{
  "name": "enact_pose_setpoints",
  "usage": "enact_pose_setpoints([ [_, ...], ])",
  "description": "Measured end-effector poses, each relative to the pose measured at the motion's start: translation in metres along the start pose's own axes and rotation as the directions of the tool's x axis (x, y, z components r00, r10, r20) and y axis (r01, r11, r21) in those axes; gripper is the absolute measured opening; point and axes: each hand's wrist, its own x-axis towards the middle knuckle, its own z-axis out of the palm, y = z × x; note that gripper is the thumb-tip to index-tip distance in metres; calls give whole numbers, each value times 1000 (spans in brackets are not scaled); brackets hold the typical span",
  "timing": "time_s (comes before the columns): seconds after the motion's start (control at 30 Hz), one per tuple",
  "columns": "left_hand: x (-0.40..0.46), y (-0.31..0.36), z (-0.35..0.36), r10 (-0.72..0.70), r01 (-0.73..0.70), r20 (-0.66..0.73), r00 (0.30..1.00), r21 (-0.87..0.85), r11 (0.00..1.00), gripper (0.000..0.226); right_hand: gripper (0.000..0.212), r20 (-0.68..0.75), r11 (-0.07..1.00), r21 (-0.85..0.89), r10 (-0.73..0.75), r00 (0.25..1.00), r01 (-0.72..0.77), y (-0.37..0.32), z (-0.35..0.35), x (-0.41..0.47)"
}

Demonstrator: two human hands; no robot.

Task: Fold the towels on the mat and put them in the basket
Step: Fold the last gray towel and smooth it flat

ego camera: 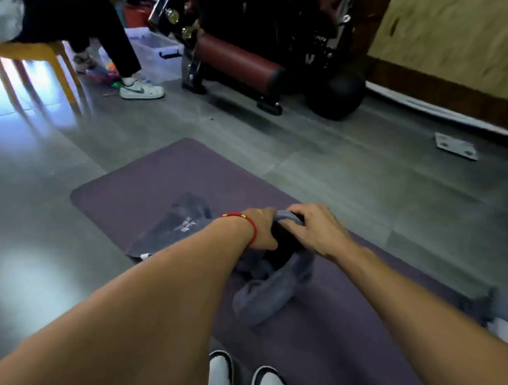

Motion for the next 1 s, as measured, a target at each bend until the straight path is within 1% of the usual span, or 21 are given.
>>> enact_pose_setpoints([
  [0.03,0,15,-1,45,-45,-13,999,-10,999,55,23,-48,1000,-2,28,998,-28,1,-18,-14],
  [0.1,5,40,1,124,-124,-84,989,2,992,49,24,-143,993,-13,114,983,-117,5,-50,-45],
  [0.17,8,63,5,187,-183,-129,974,43,982,43,31,-233,975,-37,203,951,-218,9,-79,-78],
  [0.23,7,84,10,245,-237,-166,955,68,969,31,39,-258,956,-94,248,934,-279,14,-108,-109],
  [0.3,3,103,14,313,-299,-210,926,98,949,27,32,-221,924,-191,287,932,-330,21,-134,-138],
  [0.33,4,111,16,352,-335,-236,906,109,936,25,28,-196,897,-280,295,935,-341,25,-144,-152],
  [0.4,5,125,20,414,-402,-276,867,103,910,23,30,-132,807,-476,328,935,-350,38,-157,-178],
  [0.43,7,130,22,432,-425,-290,854,89,901,24,32,-92,768,-527,375,923,-364,47,-159,-192],
  [0.5,13,135,29,466,-466,-305,831,79,881,27,35,-34,728,-538,485,874,-425,73,-158,-220],
  [0.57,17,136,34,502,-500,-301,811,91,861,30,31,6,680,-551,583,812,-484,101,-151,-249],
  [0.63,21,137,38,539,-536,-273,797,93,839,31,23,44,663,-521,650,759,-538,123,-139,-277],
  [0.67,23,137,40,551,-547,-263,792,95,832,31,21,54,662,-501,667,743,-558,136,-131,-289],
  [0.77,30,137,42,552,-551,-284,784,90,829,34,22,58,656,-433,704,707,-618,162,-115,-318],
  [0.83,36,134,43,538,-538,-296,789,88,838,35,24,62,670,-358,712,699,-651,166,-111,-331],
  [0.93,42,134,43,486,-496,-363,795,72,866,37,28,56,646,-191,759,649,-739,174,-107,-344],
  [1.0,45,135,43,448,-466,-403,798,59,883,39,22,25,627,-96,778,628,-773,177,-103,-349],
])
